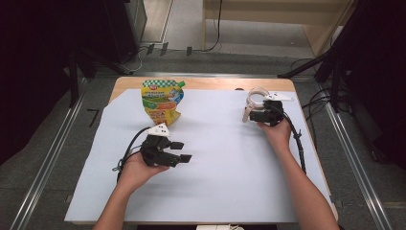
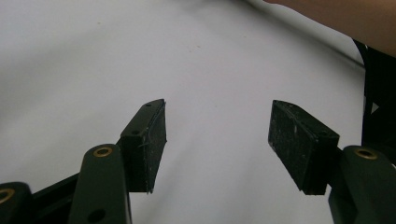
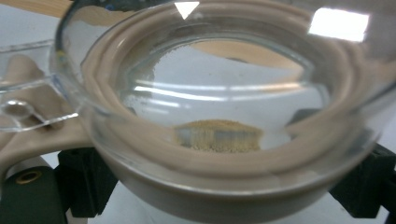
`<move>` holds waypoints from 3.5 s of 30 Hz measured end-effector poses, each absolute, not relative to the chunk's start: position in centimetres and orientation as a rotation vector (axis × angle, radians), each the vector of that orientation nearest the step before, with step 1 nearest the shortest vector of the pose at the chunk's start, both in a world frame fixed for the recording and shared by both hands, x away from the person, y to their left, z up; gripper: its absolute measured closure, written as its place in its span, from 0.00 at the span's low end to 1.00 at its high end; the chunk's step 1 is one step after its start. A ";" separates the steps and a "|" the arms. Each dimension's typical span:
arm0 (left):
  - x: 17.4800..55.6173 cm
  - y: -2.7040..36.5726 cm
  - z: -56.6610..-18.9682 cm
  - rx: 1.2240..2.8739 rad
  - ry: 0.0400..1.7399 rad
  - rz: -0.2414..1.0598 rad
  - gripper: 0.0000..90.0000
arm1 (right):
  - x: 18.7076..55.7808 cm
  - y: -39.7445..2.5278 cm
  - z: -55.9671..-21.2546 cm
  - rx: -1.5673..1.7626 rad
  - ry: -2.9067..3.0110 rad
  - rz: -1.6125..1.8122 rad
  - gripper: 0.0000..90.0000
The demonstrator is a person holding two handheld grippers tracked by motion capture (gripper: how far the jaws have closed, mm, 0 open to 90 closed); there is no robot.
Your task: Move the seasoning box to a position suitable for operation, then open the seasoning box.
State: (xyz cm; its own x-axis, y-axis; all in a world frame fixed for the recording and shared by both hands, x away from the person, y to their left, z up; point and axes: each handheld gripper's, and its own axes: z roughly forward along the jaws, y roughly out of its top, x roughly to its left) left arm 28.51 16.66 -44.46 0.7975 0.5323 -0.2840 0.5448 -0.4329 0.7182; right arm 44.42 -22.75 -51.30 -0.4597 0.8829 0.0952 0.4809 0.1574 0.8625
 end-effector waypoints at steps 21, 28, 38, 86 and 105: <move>28.7 17.2 -44.5 2.113 0.802 -0.013 0.42 | 42.7 -21.5 -49.2 1.237 2.031 1.272 0.13; 28.8 17.2 -44.5 2.111 0.806 -0.018 0.42 | 40.4 -20.4 -48.0 1.183 2.080 1.313 0.13; 28.6 16.8 -44.5 2.109 0.796 -0.039 0.42 | 37.2 -18.8 -47.5 1.127 2.147 1.352 0.13; 28.7 16.2 -44.2 2.139 0.764 0.002 0.44 | 28.2 -11.7 -50.3 0.864 2.494 1.293 0.07; 28.3 15.1 -44.3 2.144 0.731 -0.006 0.58 | 25.7 -17.0 -48.0 0.904 2.506 1.378 0.42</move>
State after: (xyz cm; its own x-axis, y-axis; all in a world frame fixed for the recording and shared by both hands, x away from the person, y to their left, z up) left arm 28.32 15.14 -44.26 0.8291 0.4989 -0.2524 0.5031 -0.4688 0.7260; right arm 25.73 -17.01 -48.01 -0.8092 0.5660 0.1577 0.4362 0.3991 0.8065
